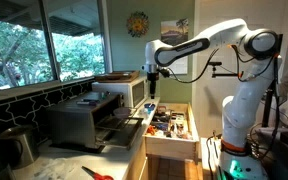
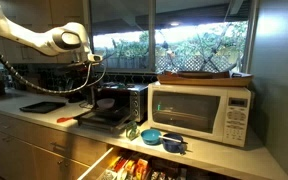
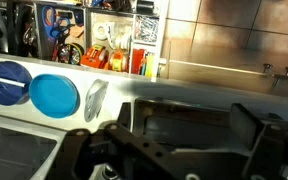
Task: Put the pair of scissors on top of the microwave on the left
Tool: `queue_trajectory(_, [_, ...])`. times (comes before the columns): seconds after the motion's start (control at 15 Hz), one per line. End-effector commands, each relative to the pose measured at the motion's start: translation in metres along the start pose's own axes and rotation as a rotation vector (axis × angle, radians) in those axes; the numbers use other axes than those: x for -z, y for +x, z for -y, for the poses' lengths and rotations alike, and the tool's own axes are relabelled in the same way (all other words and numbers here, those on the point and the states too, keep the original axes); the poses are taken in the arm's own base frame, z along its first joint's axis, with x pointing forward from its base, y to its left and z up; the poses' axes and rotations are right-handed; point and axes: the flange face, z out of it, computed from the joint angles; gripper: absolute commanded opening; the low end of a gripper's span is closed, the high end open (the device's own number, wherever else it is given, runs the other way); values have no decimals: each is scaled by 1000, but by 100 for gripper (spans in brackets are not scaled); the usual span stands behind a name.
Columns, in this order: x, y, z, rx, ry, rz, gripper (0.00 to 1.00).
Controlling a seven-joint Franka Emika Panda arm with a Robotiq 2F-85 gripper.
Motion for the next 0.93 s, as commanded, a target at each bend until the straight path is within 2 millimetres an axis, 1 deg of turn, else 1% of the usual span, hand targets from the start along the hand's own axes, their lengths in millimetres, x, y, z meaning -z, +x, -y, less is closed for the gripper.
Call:
queue_trajectory(0.0, [0, 0, 0, 0, 0, 1, 100])
queue_trajectory(0.13, [0, 0, 0, 0, 0, 1, 100])
queue_trajectory(0.27, [8, 22, 38, 69, -46, 10, 100])
queue_trajectory(0.4, [22, 44, 91, 163, -20, -7, 100])
queue_trajectory(0.6, [38, 62, 178, 314, -59, -16, 100])
queue_trajectory(0.73, [46, 79, 235, 330, -82, -48, 100])
queue_trajectory(0.8, [50, 88, 260, 310, -86, -82, 100])
queue_trajectory(0.87, [49, 67, 229, 327, -67, -78, 100])
